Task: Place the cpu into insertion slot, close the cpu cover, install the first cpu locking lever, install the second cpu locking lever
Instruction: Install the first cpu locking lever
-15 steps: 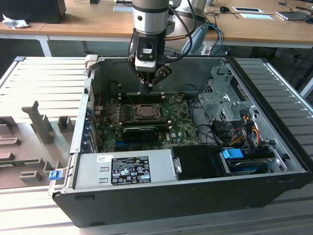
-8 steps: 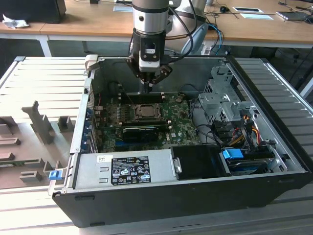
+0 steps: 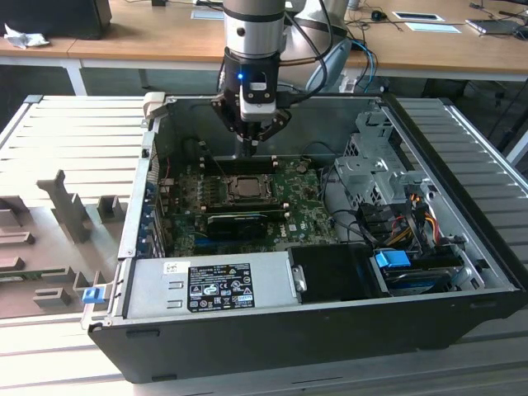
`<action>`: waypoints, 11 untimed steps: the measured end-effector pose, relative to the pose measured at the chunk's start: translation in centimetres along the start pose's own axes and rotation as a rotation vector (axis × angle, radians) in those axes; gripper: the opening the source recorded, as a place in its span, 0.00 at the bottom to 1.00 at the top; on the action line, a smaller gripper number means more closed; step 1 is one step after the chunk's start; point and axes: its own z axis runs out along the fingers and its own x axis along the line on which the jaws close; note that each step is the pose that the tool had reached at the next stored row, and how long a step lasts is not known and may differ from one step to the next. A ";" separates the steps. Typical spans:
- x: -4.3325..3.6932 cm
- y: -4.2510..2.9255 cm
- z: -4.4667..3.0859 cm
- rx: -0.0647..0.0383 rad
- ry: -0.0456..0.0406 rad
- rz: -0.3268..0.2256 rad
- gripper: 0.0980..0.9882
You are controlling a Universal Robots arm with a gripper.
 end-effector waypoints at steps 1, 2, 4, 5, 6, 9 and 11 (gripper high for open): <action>0.00 0.00 0.00 0.000 0.0001 -0.007 0.01; 0.00 0.00 0.00 0.000 0.0003 -0.017 0.01; 0.00 0.00 0.00 0.000 0.0006 -0.034 0.01; 0.00 0.00 0.00 0.000 0.0006 -0.040 0.01; 0.00 0.00 0.00 0.000 0.0007 -0.046 0.01; 0.00 0.00 0.00 -0.001 0.0011 -0.066 0.01; 0.00 0.00 0.00 -0.001 0.0013 -0.080 0.01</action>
